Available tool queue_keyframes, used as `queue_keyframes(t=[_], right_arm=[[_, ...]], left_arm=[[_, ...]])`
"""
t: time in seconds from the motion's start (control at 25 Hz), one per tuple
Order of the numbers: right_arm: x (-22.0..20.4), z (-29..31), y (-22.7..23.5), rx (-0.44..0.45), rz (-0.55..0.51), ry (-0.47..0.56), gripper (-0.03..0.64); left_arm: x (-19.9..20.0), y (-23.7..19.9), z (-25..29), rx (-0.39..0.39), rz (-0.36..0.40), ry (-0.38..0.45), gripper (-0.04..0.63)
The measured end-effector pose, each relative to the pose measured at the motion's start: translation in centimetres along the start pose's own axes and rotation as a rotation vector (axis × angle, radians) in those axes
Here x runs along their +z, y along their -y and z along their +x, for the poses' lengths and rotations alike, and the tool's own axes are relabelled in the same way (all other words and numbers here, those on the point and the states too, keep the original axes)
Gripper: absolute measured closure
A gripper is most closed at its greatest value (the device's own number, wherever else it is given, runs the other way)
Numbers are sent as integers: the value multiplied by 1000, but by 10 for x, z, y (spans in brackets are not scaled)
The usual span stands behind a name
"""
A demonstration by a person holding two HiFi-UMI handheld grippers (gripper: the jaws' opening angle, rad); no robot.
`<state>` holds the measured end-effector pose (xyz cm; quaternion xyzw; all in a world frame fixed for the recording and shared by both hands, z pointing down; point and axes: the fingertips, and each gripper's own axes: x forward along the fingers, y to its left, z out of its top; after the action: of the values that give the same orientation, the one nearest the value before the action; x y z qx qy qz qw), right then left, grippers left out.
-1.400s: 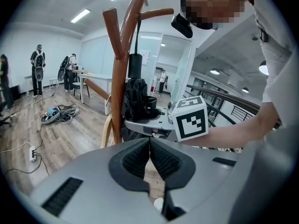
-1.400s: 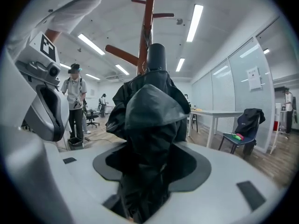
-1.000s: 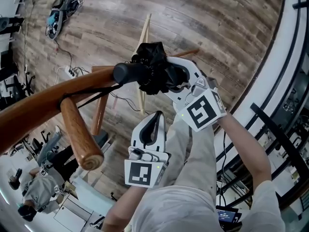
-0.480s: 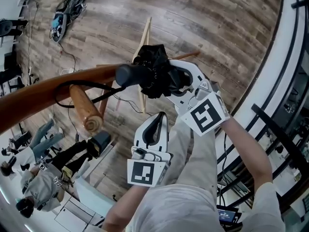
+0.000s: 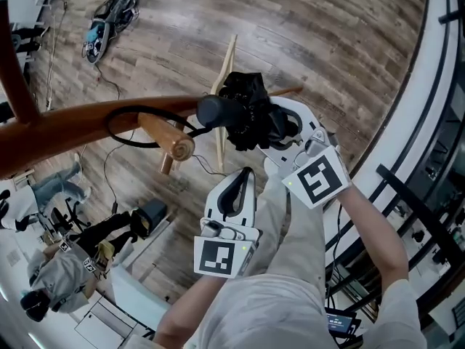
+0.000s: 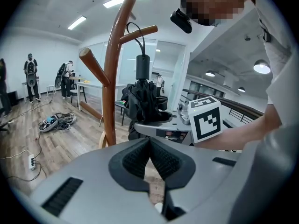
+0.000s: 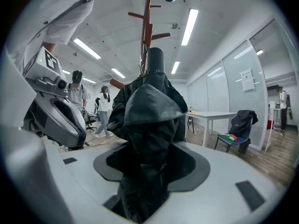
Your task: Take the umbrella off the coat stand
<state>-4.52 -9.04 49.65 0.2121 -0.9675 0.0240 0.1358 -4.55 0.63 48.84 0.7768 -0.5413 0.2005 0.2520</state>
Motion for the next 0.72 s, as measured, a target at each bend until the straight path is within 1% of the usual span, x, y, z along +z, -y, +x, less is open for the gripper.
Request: queue_keyframes(t=[0.04, 0.08, 0.2, 0.24, 0.36, 0.48, 0.72], right_arm=[[2, -2, 0, -4, 2, 0, 362], [4, -3, 0, -8, 3, -1, 362], [10, -7, -1, -16, -2, -1, 362], [12, -9, -2, -19, -3, -1, 362], [19, -18, -4, -32, -1, -1, 362], [28, -27, -7, -46, 0, 6, 362], [37, -56, -20, -75, 0, 17, 362]], left_arm=[[-2, 0, -2, -2, 7, -15, 574], [1, 1, -4, -8, 9, -9, 574], [21, 6, -5, -36, -1, 89, 574], [24, 6, -6, -33, -11, 104, 574], [25, 7, -12, -17, -25, 100, 574], [36, 10, -18, -12, -34, 132, 574], [44, 29, -33, -16, -19, 159, 574]])
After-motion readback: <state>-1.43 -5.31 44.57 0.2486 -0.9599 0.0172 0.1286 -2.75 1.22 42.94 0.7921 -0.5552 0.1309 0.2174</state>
